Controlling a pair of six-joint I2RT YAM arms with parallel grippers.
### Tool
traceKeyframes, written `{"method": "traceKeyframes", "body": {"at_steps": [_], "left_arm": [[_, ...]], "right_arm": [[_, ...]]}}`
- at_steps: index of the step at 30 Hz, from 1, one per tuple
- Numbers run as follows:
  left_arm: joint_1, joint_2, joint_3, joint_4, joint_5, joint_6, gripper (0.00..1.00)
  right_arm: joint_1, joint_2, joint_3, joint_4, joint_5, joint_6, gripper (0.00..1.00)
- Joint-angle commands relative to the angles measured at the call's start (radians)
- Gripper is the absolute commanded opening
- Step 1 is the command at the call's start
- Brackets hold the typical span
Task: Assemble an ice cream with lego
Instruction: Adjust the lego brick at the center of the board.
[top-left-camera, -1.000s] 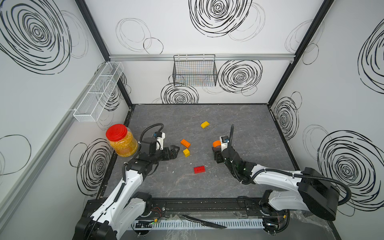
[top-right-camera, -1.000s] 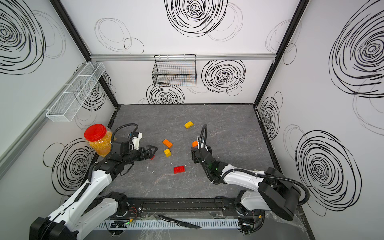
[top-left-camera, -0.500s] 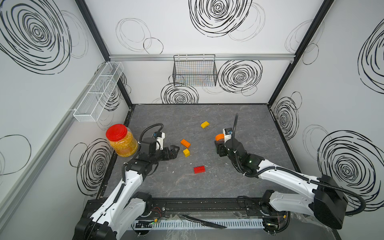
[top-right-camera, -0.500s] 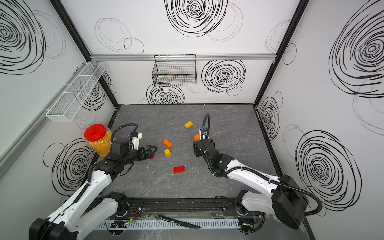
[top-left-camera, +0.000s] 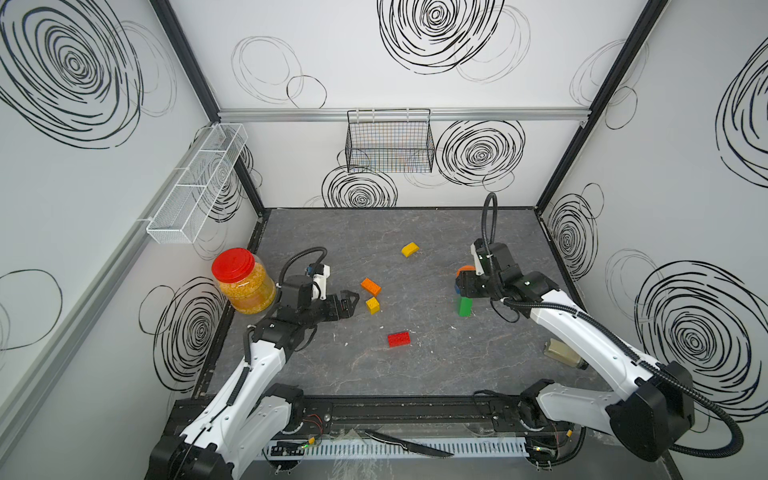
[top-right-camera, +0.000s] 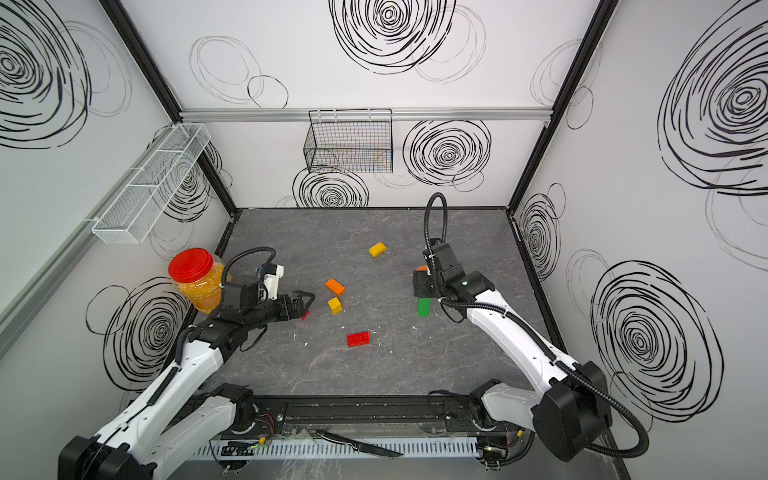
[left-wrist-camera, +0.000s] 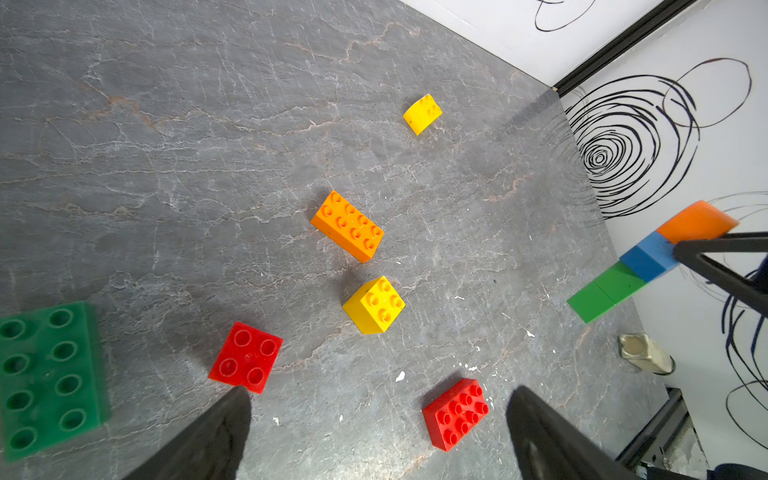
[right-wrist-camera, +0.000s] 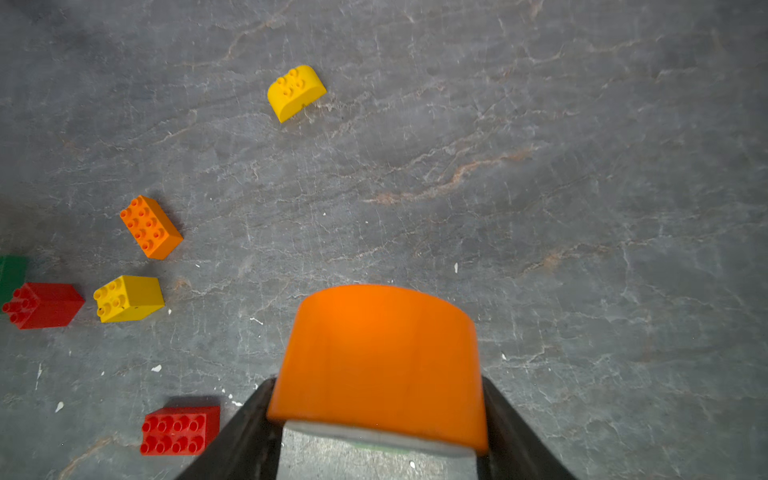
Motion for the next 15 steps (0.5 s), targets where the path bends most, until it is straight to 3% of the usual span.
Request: {"method": "traceKeyframes", "body": {"at_steps": [1,7,15], "left_arm": [[-0.007,-0.007,0.0,0.015,0.003,-0.005,0.99],[-0.011,-0.013,0.0,0.013,0.0,-0.006,0.99],[-0.011,-0.009,0.0,0.013,0.005,-0.006,0.99]], "right_arm": [[-0.048,0.057,0.061,-0.189,-0.119,-0.037,0.13],[-0.106,0.238,0.181,-0.38,-0.188,-0.092,0.11],[-0.12,0.379,0.273,-0.472,-0.247,-0.143,0.09]]}}
